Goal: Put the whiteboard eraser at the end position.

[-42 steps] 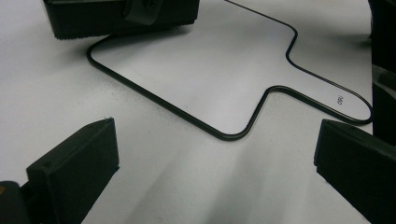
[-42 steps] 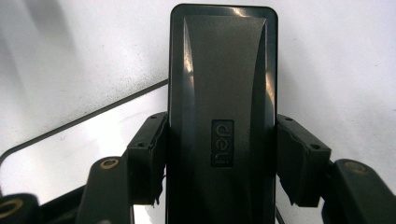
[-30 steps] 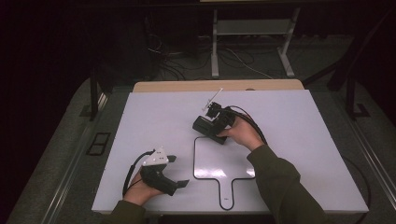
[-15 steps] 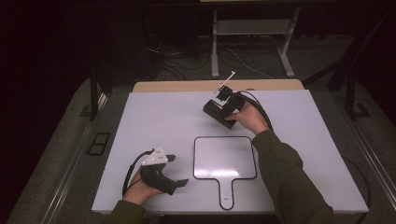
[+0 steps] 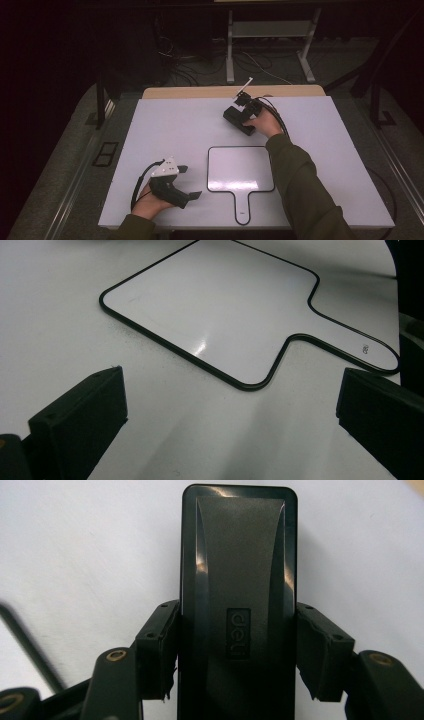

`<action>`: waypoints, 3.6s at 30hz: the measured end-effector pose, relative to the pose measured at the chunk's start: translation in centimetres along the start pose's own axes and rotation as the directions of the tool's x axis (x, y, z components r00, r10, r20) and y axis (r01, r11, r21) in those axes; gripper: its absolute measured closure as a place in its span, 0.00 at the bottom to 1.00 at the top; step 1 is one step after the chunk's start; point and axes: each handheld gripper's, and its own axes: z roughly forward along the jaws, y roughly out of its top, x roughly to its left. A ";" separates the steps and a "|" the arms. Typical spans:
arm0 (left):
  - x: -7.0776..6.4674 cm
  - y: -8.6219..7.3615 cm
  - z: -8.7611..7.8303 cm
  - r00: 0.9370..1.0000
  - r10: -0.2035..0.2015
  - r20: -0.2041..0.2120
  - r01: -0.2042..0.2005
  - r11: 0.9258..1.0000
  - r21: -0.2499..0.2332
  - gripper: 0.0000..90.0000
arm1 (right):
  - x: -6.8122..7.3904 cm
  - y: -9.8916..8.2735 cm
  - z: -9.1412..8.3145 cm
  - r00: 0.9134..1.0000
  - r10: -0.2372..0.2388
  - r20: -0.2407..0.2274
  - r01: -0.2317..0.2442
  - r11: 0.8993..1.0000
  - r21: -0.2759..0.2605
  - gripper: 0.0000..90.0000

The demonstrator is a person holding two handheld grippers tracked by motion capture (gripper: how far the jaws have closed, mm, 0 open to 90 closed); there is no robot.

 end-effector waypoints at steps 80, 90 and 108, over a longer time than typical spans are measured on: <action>0.3 -0.1 0.3 1.000 -0.001 -0.010 0.001 1.000 0.004 0.00 | 7.1 -20.2 -9.2 0.998 0.063 -0.016 -0.063 0.854 -0.516 0.12; 0.3 0.0 0.3 1.000 -0.003 -0.015 0.003 1.000 0.001 0.00 | 7.8 -23.2 -9.4 0.996 0.094 -0.002 -0.081 0.841 -0.535 0.12; 0.2 0.0 0.1 1.000 0.002 -0.020 -0.002 1.000 0.003 0.00 | 8.3 -28.4 -10.2 0.992 0.125 0.022 -0.094 0.841 -0.532 0.12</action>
